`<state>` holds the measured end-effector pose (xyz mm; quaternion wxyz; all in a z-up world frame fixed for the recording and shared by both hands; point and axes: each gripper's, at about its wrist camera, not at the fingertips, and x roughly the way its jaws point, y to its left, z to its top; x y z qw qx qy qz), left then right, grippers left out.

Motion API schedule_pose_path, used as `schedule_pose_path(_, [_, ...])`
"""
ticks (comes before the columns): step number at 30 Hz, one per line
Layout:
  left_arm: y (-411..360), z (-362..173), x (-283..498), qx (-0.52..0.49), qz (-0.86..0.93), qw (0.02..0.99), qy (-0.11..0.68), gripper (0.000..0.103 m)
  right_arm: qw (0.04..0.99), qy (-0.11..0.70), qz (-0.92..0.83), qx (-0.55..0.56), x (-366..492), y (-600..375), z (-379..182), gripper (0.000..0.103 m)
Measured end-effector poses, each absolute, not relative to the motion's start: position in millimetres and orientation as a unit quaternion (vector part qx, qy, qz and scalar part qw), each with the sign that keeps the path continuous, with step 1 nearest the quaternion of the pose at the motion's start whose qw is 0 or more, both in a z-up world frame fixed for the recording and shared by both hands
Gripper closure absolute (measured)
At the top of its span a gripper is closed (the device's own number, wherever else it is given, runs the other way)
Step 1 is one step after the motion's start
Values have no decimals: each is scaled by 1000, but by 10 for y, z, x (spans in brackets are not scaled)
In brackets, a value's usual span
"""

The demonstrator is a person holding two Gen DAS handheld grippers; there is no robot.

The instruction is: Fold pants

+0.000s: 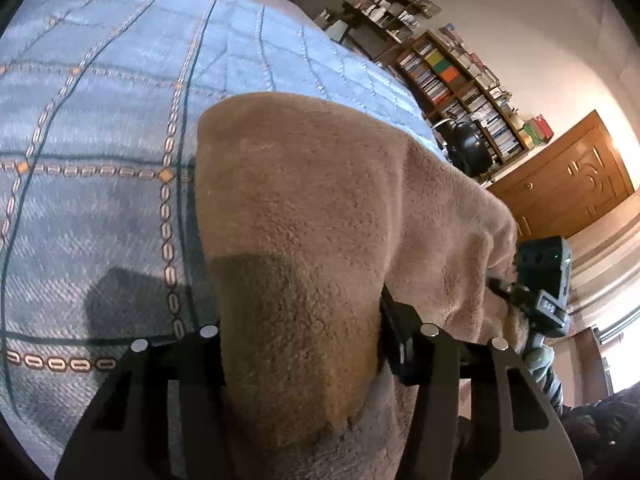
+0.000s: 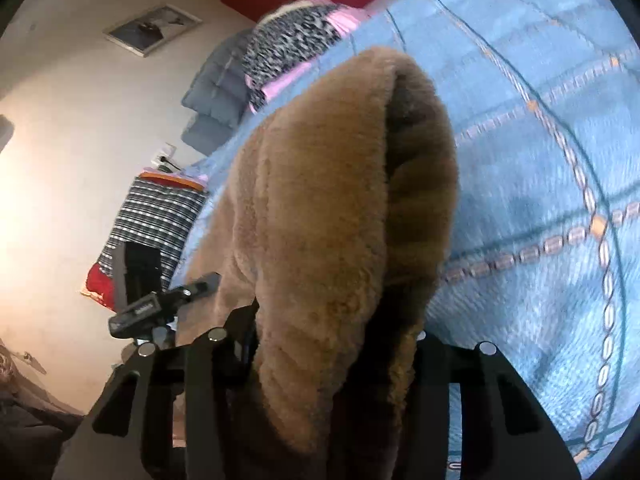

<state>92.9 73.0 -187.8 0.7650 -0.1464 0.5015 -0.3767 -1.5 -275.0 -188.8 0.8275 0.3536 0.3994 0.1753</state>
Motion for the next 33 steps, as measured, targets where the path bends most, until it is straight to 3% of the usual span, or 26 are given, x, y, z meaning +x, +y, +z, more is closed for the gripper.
schedule_pose_path(14, [151, -1422, 1724, -145, -393, 792, 444, 51, 875, 340, 159, 308, 619, -3260, -1263, 58])
schedule_pose_path(33, [-667, -1960, 3312, -150, -370, 782, 478, 51, 861, 378, 110, 324, 2085, -4026, -1722, 58])
